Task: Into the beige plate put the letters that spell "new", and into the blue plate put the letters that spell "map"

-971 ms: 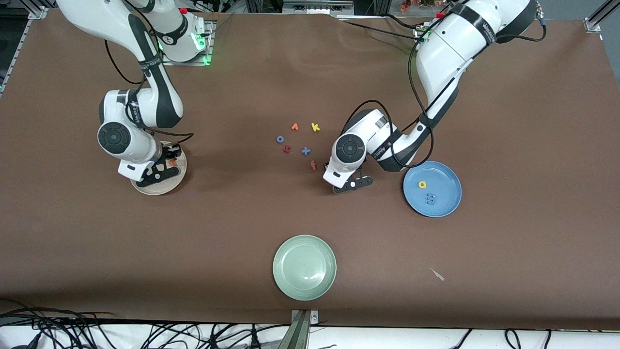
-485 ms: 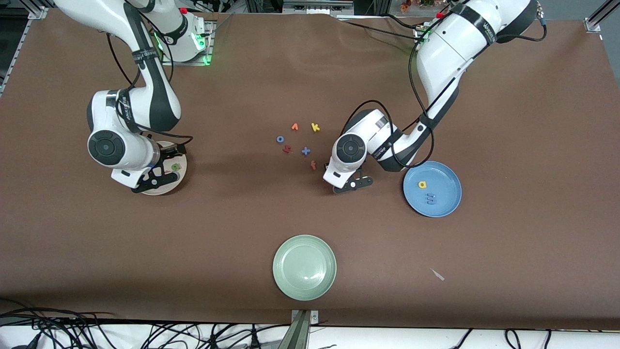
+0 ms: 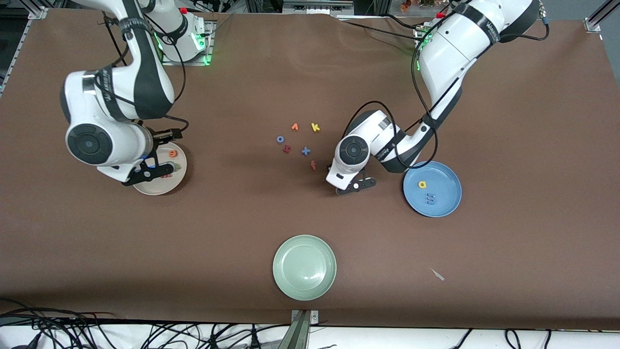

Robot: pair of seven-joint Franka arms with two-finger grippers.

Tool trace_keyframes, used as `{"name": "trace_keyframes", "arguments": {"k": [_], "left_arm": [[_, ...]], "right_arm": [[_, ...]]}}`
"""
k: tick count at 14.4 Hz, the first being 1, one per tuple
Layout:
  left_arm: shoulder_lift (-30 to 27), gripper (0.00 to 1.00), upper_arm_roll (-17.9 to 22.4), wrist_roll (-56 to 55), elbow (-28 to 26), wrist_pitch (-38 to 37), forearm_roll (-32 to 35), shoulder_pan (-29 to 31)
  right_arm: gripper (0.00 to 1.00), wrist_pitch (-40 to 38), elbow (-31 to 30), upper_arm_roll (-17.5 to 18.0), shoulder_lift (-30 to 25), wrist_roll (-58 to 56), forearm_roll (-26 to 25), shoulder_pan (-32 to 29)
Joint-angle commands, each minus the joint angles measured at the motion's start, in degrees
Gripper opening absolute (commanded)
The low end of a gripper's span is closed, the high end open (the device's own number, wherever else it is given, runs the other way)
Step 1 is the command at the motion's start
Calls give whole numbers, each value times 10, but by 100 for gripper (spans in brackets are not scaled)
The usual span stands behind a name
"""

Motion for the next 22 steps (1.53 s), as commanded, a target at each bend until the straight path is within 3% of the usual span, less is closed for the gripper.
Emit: {"name": "trace_keyframes", "arguments": {"k": [1, 4, 6, 9, 12, 15, 20, 21, 22], "left_arm": [[-34, 19, -1, 33, -4, -36, -5, 15], [-55, 18, -1, 68, -4, -54, -7, 30], [-71, 17, -1, 127, -4, -80, -7, 51], [-92, 17, -1, 261, -4, -125, -7, 106], [-91, 18, 0, 338, -10, -131, -7, 146], [-84, 18, 1, 365, -15, -131, -4, 167], [-60, 19, 1, 420, -14, -127, -9, 201], [-57, 22, 1, 430, -14, -125, -9, 206], [-54, 34, 1, 441, -13, -123, -9, 209]], "right_arm": [[100, -73, 65, -1, 4, 0, 1, -2], [100, -118, 112, -2, 6, -9, 1, -10], [100, -109, 111, 19, -9, -16, 1, -30], [100, -63, 79, 116, -59, -7, -9, -130], [100, 12, -11, 176, -136, -8, -26, -211], [100, 20, -21, 245, -163, -7, -41, -282], [100, 21, -32, 258, -179, -5, -36, -319], [100, 23, -33, 258, -179, -5, -36, -320], [100, 25, -32, 258, -179, -5, -39, -324]]}}
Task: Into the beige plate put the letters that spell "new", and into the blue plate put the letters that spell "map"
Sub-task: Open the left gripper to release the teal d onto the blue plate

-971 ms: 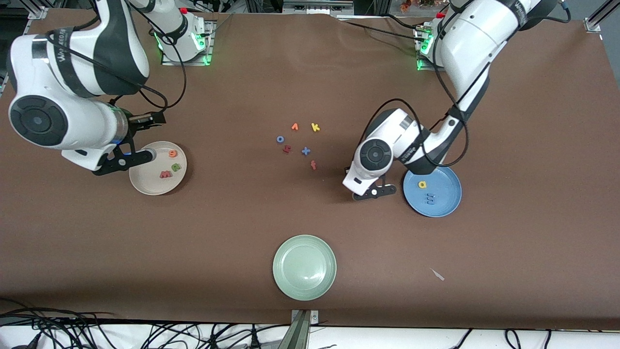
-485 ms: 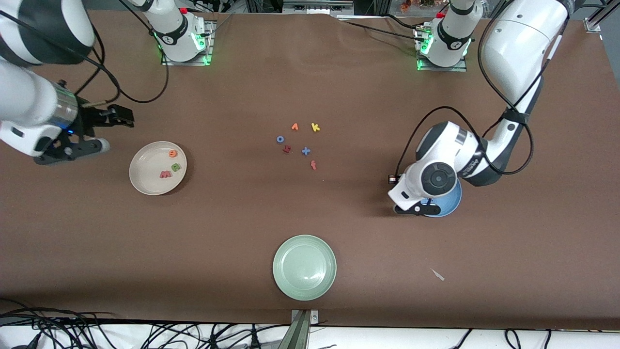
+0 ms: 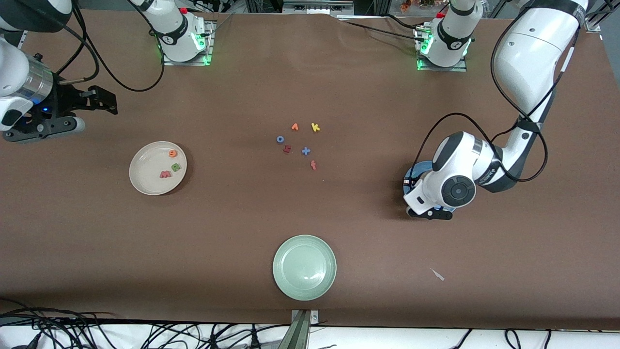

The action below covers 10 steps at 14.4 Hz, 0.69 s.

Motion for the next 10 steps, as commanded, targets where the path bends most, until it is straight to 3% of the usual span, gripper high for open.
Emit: {"name": "trace_keyframes", "arguments": {"k": [1, 2, 5, 10], "left_arm": [[6, 76, -2, 35, 4, 3, -8, 10], [4, 100, -2, 36, 7, 3, -3, 10], [-15, 100, -5, 35, 32, -2, -1, 8], [-105, 100, -5, 34, 87, -6, -1, 13]], "right_arm": [[100, 16, -19, 23, -15, 0, -6, -25], [100, 16, -19, 25, -15, 0, -6, -33], [100, 16, -18, 26, -9, 0, -7, -33], [100, 17, -13, 25, -5, 1, -9, -33]]}}
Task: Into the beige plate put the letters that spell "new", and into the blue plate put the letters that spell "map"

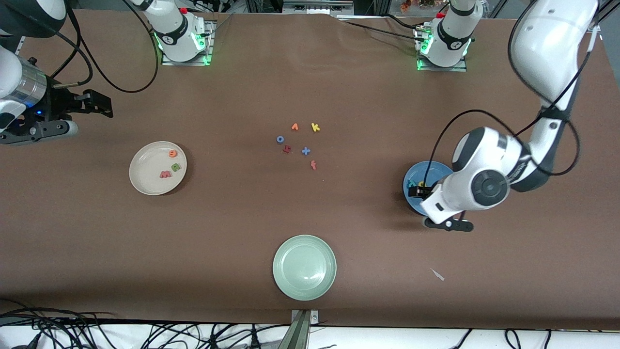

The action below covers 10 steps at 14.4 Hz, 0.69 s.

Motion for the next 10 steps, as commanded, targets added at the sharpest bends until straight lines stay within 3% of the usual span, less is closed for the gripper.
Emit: {"name": "trace_keyframes", "arguments": {"k": [1, 4, 7, 9, 10], "left_arm": [[-58, 100, 2, 11, 17, -10, -7, 4], [-105, 100, 3, 11, 43, -14, -11, 5], [-121, 100, 7, 15, 81, -71, -25, 18], [-153, 100, 31, 30, 77, -116, -39, 10], [-162, 100, 68, 60, 77, -145, -63, -3]], "right_arm": [[100, 10, -8, 11, -3, 5, -8, -13], [100, 11, -8, 11, -3, 16, -8, -13], [100, 12, -8, 11, -2, 16, -8, -19], [100, 11, -7, 11, -3, 15, -8, -18], [100, 12, -8, 11, -3, 16, -8, -18]]}}
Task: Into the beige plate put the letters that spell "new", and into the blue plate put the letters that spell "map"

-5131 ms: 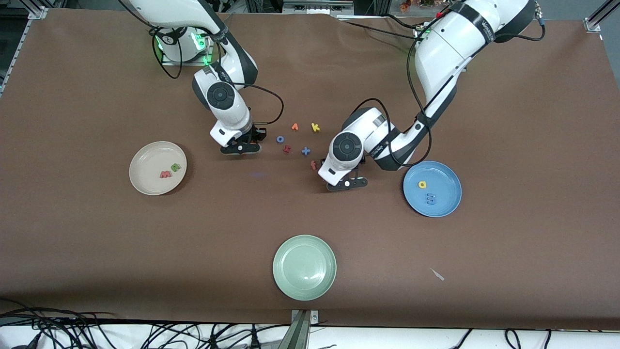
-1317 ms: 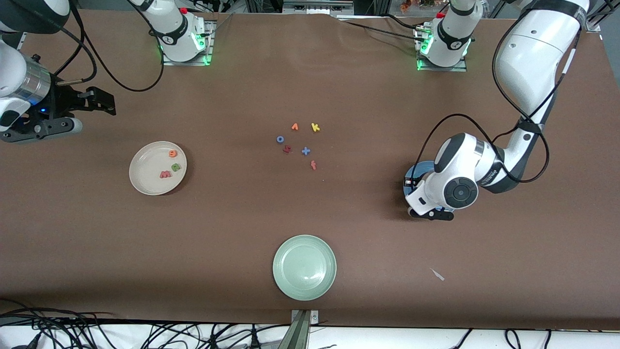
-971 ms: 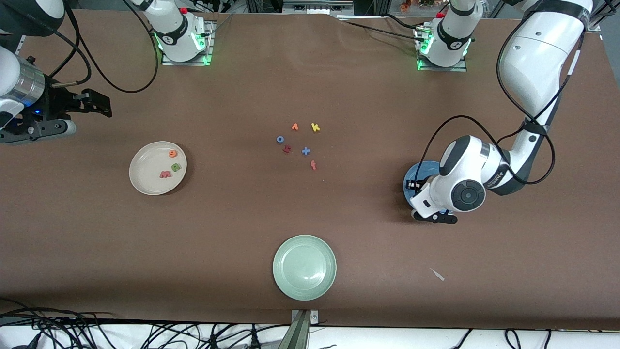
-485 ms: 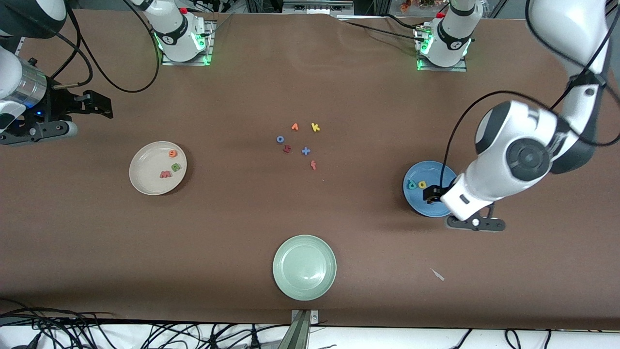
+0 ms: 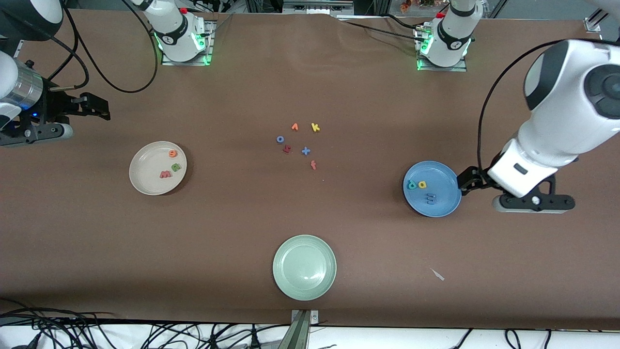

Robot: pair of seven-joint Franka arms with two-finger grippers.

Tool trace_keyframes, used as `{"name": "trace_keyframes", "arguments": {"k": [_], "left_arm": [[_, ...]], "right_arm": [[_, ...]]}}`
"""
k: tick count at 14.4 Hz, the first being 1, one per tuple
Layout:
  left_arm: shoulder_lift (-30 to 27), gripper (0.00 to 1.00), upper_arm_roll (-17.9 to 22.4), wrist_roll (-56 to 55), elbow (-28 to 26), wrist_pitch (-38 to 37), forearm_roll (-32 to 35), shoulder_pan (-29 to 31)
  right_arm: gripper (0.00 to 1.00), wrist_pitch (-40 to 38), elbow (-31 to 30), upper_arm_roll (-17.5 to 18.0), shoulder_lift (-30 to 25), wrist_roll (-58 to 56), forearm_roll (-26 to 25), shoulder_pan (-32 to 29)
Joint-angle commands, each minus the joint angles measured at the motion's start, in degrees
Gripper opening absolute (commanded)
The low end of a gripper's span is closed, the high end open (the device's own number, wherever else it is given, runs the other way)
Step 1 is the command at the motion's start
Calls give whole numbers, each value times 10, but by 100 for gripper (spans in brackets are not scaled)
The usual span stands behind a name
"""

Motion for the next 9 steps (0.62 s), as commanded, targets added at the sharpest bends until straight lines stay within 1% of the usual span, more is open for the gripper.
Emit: {"name": "trace_keyframes", "arguments": {"k": [1, 2, 3, 4, 5, 6, 7, 8, 9], "left_arm": [[-48, 100, 102, 86, -21, -52, -63, -43], [-77, 100, 150, 124, -53, -50, -89, -67], [-103, 100, 180, 146, -84, -50, -104, -80], [-125, 100, 197, 156, -110, -49, -106, -87], [-141, 100, 227, 160, -125, -49, -107, -113], [-149, 100, 253, 167, -128, -48, -117, -130], [-153, 100, 256, 170, -131, -48, -120, -133], [-173, 100, 256, 169, -142, -48, -119, -134], [-192, 100, 256, 170, -166, -45, -117, -133]], "right_arm": [[100, 6, -6, 10, -5, 6, -8, -9], [100, 5, -7, 10, -6, 6, -8, -9], [100, 5, -7, 10, -5, 6, -8, -9], [100, 6, -7, 10, -6, 6, -8, -9], [100, 6, -6, 10, -5, 6, -8, -9], [100, 6, -7, 10, -5, 6, -8, -9], [100, 7, -6, 10, -5, 6, -7, -9], [100, 9, -6, 10, -5, 7, -6, -9], [100, 9, -6, 10, -4, 7, -5, -9]]}}
